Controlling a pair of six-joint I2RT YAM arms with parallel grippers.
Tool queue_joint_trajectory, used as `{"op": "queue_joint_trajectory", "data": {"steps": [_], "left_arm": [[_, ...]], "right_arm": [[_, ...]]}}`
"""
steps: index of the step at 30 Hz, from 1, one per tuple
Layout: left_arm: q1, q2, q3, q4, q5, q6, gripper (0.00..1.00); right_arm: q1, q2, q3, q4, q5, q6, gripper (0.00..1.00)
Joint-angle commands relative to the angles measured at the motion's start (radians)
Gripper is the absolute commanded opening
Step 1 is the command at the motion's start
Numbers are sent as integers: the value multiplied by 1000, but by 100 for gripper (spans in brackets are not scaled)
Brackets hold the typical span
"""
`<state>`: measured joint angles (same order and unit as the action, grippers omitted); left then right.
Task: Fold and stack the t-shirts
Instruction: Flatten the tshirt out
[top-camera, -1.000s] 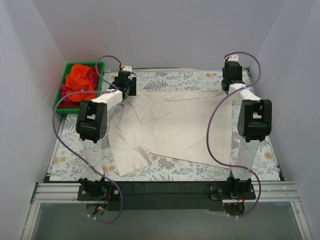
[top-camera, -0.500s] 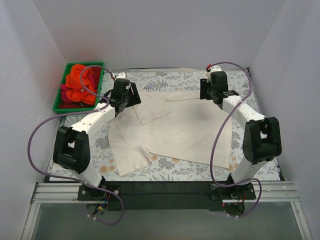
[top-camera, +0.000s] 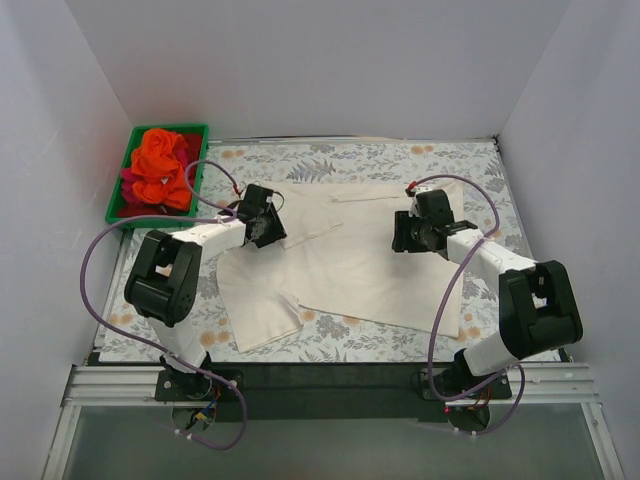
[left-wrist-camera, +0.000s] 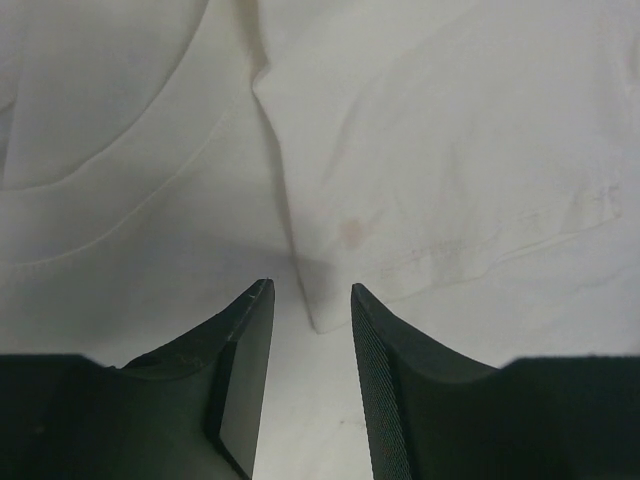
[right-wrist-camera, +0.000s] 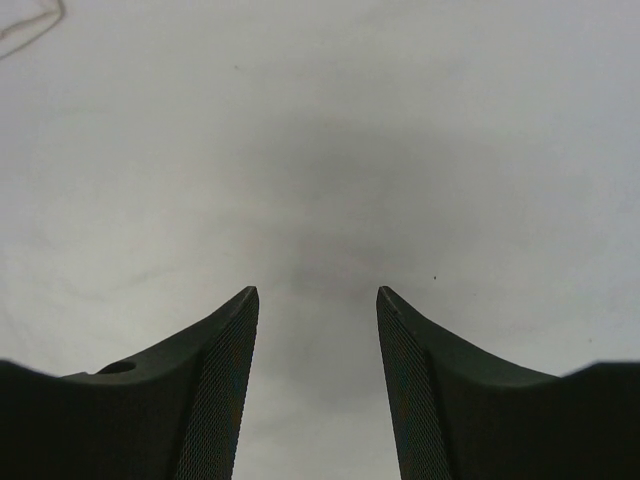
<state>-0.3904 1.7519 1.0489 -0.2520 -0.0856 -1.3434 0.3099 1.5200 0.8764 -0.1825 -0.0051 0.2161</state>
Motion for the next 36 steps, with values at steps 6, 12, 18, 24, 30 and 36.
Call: {"op": "queue_joint_trajectory", "data": {"steps": [6,12,18,24,30,36], "left_arm": [[-16,86,57,28,23,-43,33],[-28,95,65,26,27,-39,22],[-31,74,72,17,17,-33,1],[-30,34,118,-7,-13,-7,0],[-28,50,221,-20,-45,49,0],[8,118,437,-55,-48,131,0]], "right_arm": [[3,-90,-63,23,-24,14,49],[3,-96,-68,23,-13,12,49],[3,-103,-70,21,-7,11,49],[3,-110,-67,18,-3,5,49],[3,-124,-79,6,1,3,49],[-17,-83,14,-9,161,8,48]]}}
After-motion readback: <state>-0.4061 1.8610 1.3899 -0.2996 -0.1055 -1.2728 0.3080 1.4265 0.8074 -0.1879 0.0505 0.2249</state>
